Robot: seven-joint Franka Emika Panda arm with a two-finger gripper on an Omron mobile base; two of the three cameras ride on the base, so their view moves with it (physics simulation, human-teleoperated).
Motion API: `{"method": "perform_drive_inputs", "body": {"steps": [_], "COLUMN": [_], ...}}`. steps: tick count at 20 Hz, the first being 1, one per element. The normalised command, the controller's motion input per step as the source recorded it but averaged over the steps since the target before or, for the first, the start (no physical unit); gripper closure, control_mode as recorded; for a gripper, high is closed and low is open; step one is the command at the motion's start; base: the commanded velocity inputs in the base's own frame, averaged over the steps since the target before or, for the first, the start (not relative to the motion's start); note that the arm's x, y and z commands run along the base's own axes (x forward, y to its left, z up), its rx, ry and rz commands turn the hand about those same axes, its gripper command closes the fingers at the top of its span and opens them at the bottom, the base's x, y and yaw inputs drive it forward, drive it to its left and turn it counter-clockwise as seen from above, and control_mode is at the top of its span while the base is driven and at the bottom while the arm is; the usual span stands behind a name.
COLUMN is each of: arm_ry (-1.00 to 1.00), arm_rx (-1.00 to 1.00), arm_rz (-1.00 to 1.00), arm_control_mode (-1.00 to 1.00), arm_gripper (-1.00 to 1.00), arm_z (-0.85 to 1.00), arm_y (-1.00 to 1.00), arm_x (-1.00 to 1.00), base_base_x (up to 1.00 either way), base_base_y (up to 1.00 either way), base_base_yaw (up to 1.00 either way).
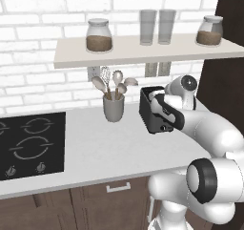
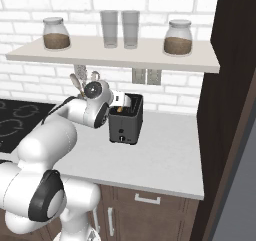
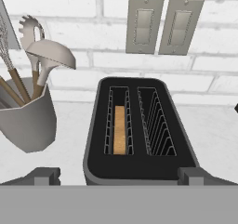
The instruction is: Start the toaster. Once the lever pops up, take the bread to the plate on the dining counter.
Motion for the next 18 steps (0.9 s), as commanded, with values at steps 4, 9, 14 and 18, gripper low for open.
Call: {"method": "perform_drive_inputs", "body": {"steps": [4,9,14,18], "arm_ry": [0.00,0.00,0.00,0.00], "arm_rx": [0.00,0.00,0.00,0.00], "arm_rz": [0.00,0.00,0.00,0.00], "arm_control_mode": [-1.00,-1.00,-1.00,-1.00], "arm_gripper": [-1.00,-1.00,-1.00,-1.00], "arm_z": [0.00,0.00,0.00,0.00], "arm_y": [0.00,0.00,0.00,0.00], "arm_x": [0.00,0.00,0.00,0.00], "base_base_x": [0.00,0.00,0.00,0.00], "base_base_y": [0.00,0.00,0.00,0.00], "base_base_yaw": [0.00,0.00,0.00,0.00]}}
